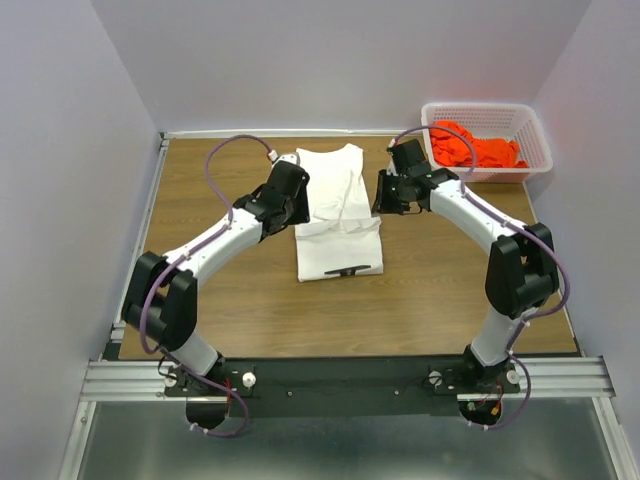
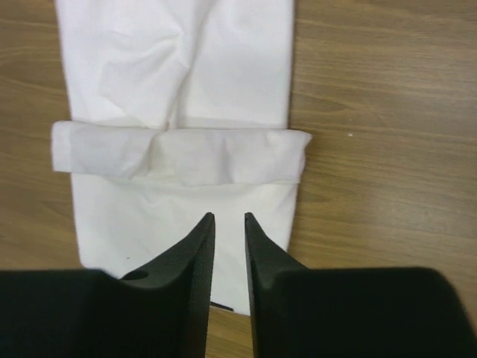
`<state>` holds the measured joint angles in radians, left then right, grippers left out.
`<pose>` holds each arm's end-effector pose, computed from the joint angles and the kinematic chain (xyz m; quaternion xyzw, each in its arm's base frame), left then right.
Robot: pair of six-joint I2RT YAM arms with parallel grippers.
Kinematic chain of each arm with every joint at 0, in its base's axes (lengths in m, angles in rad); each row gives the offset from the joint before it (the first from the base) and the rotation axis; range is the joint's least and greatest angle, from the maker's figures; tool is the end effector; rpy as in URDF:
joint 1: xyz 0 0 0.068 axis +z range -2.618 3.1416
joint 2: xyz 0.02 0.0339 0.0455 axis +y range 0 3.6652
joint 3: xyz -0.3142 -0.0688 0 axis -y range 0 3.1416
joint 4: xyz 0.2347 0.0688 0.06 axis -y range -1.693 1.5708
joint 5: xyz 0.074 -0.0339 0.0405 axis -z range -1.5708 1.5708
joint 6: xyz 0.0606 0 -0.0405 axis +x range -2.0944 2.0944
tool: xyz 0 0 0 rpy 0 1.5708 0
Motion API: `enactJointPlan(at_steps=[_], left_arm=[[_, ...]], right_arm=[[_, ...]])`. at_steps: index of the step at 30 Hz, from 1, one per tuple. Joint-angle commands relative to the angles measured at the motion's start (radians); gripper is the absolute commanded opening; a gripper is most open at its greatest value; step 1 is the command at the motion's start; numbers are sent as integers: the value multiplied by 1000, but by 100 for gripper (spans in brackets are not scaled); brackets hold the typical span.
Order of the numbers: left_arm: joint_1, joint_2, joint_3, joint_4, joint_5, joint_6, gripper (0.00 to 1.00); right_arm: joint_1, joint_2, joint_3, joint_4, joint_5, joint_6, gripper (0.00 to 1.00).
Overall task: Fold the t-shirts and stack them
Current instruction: Fold the tshirt
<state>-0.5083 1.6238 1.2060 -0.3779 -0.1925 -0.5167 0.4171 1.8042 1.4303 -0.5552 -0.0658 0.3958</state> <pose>0.3279 -0.1694 0.2915 -0.0402 0.9214 -0.1069 0.3715 0.3765 0.1712 0.2816 -0.0205 0.9483 0.1533 0.2772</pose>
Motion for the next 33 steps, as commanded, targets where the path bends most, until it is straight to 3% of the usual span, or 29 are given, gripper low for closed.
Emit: enactJointPlan(at_steps=[1, 5, 6, 12, 20, 27, 30, 33], left_arm=[[-111, -77, -81, 86, -4, -48, 47], [-183, -18, -144, 189, 62, -52, 20], [-197, 4, -148, 195, 70, -49, 18], [-243, 109, -215, 229, 96, -45, 17], [-249, 125, -327, 229, 123, -43, 16], [-302, 58, -421, 226, 113, -118, 16], [-326, 24, -453, 218, 104, -166, 16], [-346, -16, -462, 208, 76, -212, 16]], right_arm=[[28, -17, -82, 135, -137, 57, 23], [42, 44, -103, 211, -190, 89, 14], [48, 53, -103, 219, -216, 94, 13], [61, 106, -128, 271, -243, 113, 10], [58, 239, -74, 313, -131, 104, 3], [35, 366, 175, 317, -16, 57, 3], [-10, 362, 300, 317, -80, 93, 5], [-14, 292, 297, 317, -167, 87, 10]])
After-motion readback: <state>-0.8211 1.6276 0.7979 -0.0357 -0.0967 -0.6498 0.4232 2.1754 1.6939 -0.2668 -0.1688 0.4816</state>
